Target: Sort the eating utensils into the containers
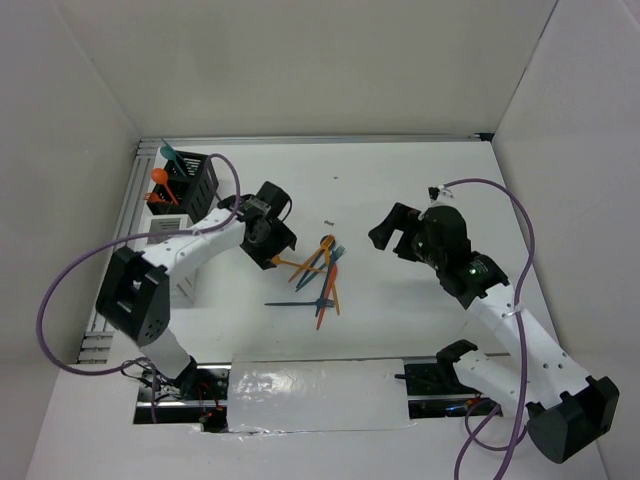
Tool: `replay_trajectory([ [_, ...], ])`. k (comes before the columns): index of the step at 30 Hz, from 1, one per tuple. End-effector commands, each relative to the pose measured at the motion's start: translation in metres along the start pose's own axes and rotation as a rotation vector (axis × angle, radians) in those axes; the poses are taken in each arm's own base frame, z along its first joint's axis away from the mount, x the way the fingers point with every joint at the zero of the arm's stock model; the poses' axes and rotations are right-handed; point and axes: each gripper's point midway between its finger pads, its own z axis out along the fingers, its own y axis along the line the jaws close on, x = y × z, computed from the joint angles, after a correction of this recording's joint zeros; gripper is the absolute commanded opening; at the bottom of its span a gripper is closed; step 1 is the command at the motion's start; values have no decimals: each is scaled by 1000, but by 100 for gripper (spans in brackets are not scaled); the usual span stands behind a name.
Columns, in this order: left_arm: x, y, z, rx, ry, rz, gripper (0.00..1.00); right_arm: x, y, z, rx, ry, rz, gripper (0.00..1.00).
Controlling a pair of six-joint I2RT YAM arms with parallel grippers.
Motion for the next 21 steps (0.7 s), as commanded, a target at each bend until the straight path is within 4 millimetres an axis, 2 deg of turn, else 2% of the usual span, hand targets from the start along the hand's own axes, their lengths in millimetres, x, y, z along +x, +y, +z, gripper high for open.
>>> replay_trajectory([
  [1,-5,16,8,-189,-51,-228,71,-6,-1,3,15,-25,16,100],
  [3,-13,7,15,-165,-38,-239,71,-5,-4,6,28,-23,11,100],
  [7,-17,10,29,-194,-40,-276,70,-9,-6,11,46,-30,-5,100],
  [9,-16,10,34,-206,-36,-290,70,-10,-7,11,58,-32,-17,100],
  [10,-15,12,43,-219,-33,-291,69,-9,-9,14,67,-23,-18,100],
  [16,-17,-6,59,-155,-19,-286,66,-13,-7,21,73,-17,-36,100],
  [21,-18,-10,72,-174,-22,-297,65,-17,-4,23,66,-28,-29,100],
])
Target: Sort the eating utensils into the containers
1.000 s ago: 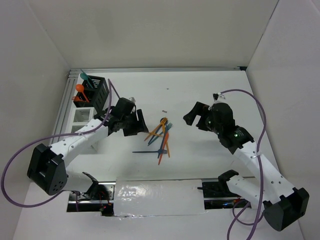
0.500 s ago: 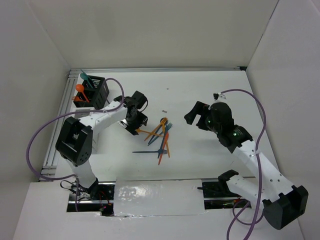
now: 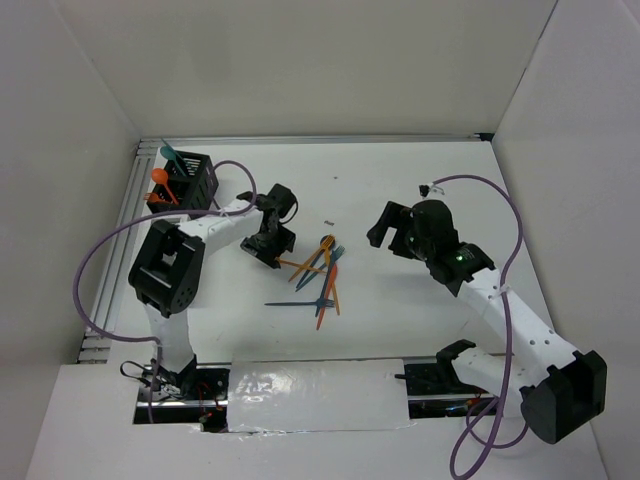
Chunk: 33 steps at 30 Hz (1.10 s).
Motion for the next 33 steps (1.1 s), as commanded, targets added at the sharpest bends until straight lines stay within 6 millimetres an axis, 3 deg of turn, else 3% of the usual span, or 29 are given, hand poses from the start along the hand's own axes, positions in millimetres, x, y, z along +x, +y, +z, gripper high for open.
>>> replay_trajectory([
  [1,-2,-18,-2,21,-5,-31,65,-26,14,-5,-33,-76,9,100],
  [4,-2,-17,9,-20,-8,-42,60,-26,13,-5,-31,-75,13,100],
  [6,-2,-16,14,-26,-9,-38,52,-25,12,-6,-26,-71,13,100],
  [20,8,9,36,-136,2,-40,36,-22,7,-12,-14,-81,29,100],
  [21,8,8,37,-130,4,-36,34,-21,5,-12,-7,-75,28,100],
  [22,7,8,36,-124,3,-28,21,-23,6,-15,-12,-82,29,100],
  [24,6,0,29,-86,4,-5,9,-24,4,-17,-4,-90,28,100],
  [25,1,-6,16,-49,-1,3,3,-25,5,-20,-10,-97,29,100],
  [27,-9,-20,0,45,-46,93,2,-27,5,-21,-14,-104,29,100],
  [29,-31,-52,-49,257,-127,201,0,-28,6,-21,-18,-110,25,100],
  [31,-43,-63,-80,360,-188,258,0,-35,14,-21,-46,-125,18,100],
  [33,-75,-69,-110,460,-268,357,0,-37,19,-20,-67,-124,8,100],
])
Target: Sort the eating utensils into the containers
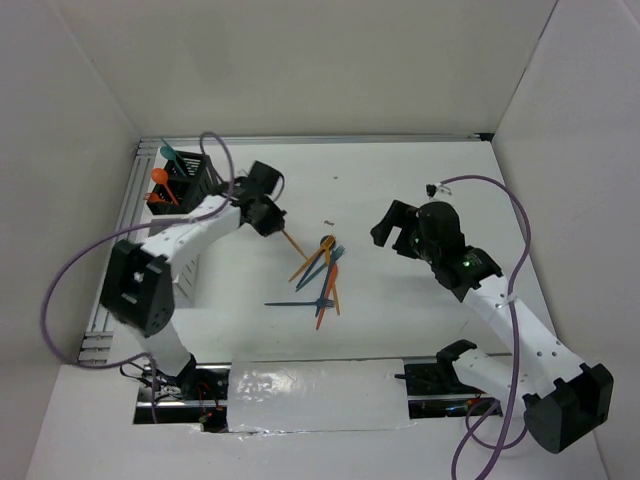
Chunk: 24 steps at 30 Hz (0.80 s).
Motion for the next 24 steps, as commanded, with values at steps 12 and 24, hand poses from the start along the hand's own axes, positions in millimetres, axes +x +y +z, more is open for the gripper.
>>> replay_trajectory([
  [12,-274,95,-263,272,-1198,355,0,-31,38,20,-149,-77,-52,100],
  [24,-291,154,-232,247,-1245,441,0,-27,46,55,-151,-18,-89,100],
])
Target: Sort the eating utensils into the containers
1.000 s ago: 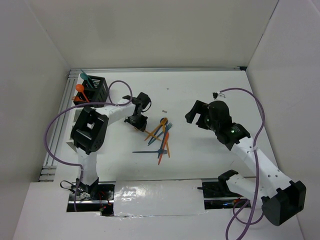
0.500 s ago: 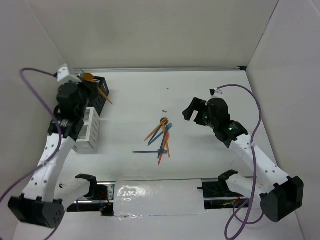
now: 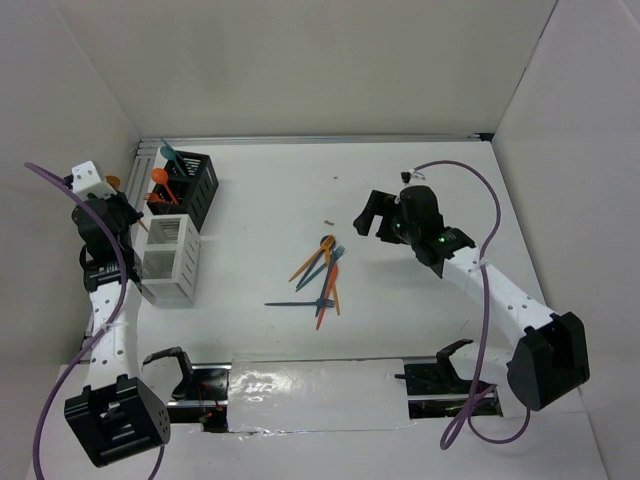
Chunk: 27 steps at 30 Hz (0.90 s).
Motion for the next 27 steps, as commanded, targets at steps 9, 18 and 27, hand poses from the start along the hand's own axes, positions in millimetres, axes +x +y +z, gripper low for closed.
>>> replay_trajectory([
  [9,-5,-17,13,117,-87,-81,2,-33,22,17,-62,-63,-18,100],
  [18,37,-12,17,99,-15,-139,8,-27,18,26,-48,-43,-6,100],
  [27,72,-12,15,72,89,-235,17,-28,22,31,-58,-35,-18,100],
])
